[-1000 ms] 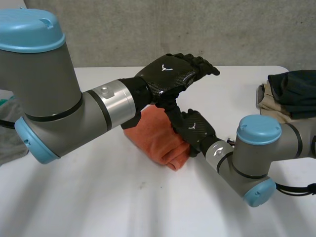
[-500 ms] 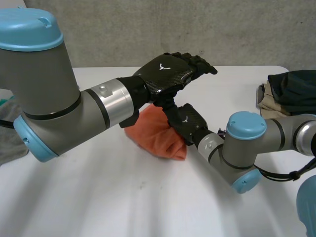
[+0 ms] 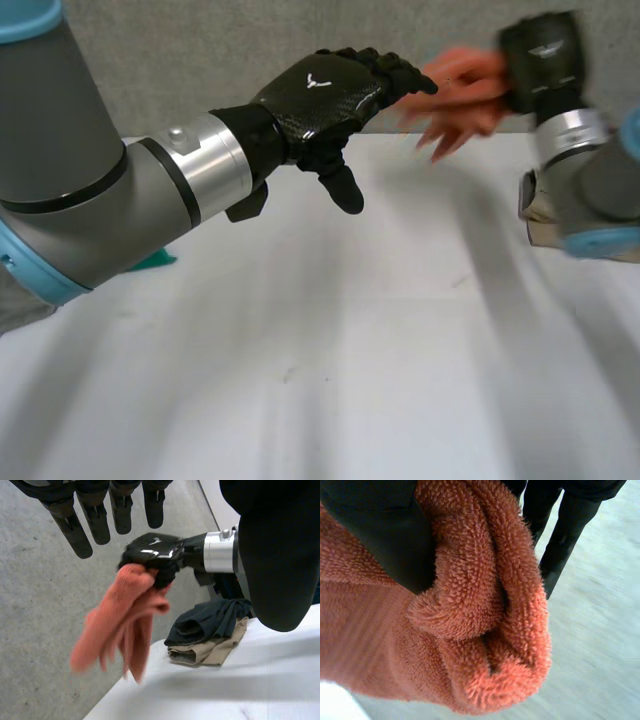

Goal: Fold the laundry.

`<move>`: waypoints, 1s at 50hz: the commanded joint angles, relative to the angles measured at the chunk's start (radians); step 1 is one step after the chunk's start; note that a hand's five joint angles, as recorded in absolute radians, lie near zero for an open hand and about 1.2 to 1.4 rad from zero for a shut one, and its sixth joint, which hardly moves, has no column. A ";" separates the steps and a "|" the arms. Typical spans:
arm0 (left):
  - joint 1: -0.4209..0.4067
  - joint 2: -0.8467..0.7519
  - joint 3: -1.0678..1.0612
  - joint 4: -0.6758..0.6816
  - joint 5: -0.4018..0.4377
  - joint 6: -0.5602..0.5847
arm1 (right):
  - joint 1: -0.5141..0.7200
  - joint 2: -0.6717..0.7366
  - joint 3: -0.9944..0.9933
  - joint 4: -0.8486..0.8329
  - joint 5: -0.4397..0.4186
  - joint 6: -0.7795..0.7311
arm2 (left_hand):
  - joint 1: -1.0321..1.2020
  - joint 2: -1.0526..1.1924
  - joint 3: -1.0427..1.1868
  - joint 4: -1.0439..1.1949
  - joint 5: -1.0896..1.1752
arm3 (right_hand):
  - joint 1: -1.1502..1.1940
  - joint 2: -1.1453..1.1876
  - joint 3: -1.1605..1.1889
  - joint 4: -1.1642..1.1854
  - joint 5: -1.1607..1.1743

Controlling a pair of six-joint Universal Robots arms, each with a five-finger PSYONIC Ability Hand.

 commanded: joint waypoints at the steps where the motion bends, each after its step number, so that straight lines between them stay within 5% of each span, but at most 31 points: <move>1: -0.003 0.008 -0.005 0.000 0.001 -0.015 | -0.252 0.005 -0.003 -0.022 0.031 0.012 | -0.019 -0.030 -0.031 -0.026 -0.044 | 0.394 0.265 0.251 0.200 0.327; 9: -0.007 0.003 -0.015 0.000 0.001 -0.016 | -0.400 0.209 -0.055 -0.025 -0.143 -0.006 | -0.019 -0.030 -0.031 -0.026 -0.044 | 0.394 0.265 0.251 0.200 0.327; 17: -0.014 -0.008 -0.033 0.000 0.001 -0.013 | -0.474 0.294 -0.043 0.027 -0.160 -0.094 | -0.019 -0.030 -0.031 -0.026 -0.044 | 0.392 0.264 0.249 0.198 0.325; 19: -0.015 -0.008 -0.033 0.000 0.001 -0.013 | -0.477 0.288 -0.038 0.044 -0.152 -0.114 | -0.019 -0.030 -0.031 -0.026 -0.044 | -0.238 -0.367 -0.382 -0.432 -0.305; 20: -0.015 -0.008 -0.033 0.000 0.003 -0.013 | -0.478 0.272 -0.032 0.060 -0.147 -0.126 | -0.019 -0.030 -0.031 -0.026 -0.044 | -0.788 -0.917 -0.932 -0.982 -0.855; 21: -0.014 -0.008 -0.031 0.000 0.003 -0.013 | -0.478 0.263 -0.028 0.068 -0.146 -0.131 | -0.019 -0.030 -0.031 -0.026 -0.044 | -0.828 -0.956 -0.971 -1.021 -0.895; 36: -0.017 0.005 -0.036 -0.001 0.001 -0.015 | -0.535 -0.022 0.065 0.278 -0.131 -0.126 | -0.019 -0.030 -0.031 -0.026 -0.044 | -0.828 -0.956 -0.971 -1.021 -0.895; 43: -0.018 0.008 -0.051 0.000 0.001 -0.016 | -0.662 -0.084 -0.070 0.507 0.040 -0.131 | -0.019 -0.030 -0.031 -0.026 -0.044 | -0.828 -0.956 -0.971 -1.021 -0.895; 50: -0.018 0.014 -0.001 0.025 -0.012 -0.041 | -0.661 -0.088 -0.187 0.379 0.115 -0.126 | -0.019 -0.030 -0.031 -0.026 -0.044 | -0.828 -0.956 -0.971 -1.021 -0.895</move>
